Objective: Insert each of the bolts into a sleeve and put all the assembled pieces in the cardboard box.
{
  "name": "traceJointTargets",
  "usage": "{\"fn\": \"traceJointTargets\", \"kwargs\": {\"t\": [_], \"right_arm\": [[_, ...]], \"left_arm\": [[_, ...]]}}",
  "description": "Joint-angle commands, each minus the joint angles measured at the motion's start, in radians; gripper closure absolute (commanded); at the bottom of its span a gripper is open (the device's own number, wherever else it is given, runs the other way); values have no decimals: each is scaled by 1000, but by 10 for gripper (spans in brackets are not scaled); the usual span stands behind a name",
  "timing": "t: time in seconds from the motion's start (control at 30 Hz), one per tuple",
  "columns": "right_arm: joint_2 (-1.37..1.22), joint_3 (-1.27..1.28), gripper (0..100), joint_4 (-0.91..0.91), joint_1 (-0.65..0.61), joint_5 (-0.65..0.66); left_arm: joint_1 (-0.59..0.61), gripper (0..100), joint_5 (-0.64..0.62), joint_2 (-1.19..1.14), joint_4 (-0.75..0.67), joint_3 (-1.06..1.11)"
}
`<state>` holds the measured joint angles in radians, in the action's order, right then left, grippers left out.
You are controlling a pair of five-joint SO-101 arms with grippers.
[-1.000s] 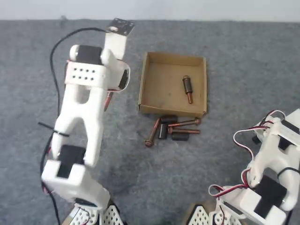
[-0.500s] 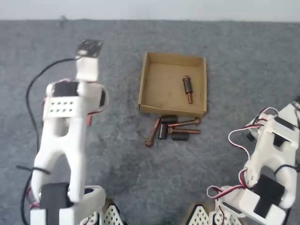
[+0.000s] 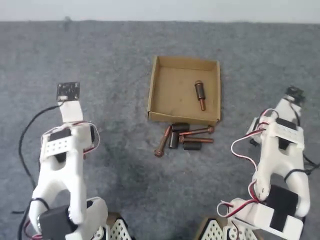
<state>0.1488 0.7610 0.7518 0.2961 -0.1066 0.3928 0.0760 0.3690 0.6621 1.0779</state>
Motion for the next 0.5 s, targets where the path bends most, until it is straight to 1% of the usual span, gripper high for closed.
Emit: {"fn": "traceJointTargets", "kwargs": {"t": [0.0,0.13,0.2,0.47], "right_arm": [[12,-71,991,-70,-16,107],[10,-92,990,-179,-56,255],[10,-94,989,-249,-67,299],[10,-89,989,-556,-114,311]], "left_arm": [[8,988,-11,72,-44,-1],[6,988,-11,75,-48,-1],[6,988,-9,75,-51,1],[6,988,-9,74,-51,7]]}}
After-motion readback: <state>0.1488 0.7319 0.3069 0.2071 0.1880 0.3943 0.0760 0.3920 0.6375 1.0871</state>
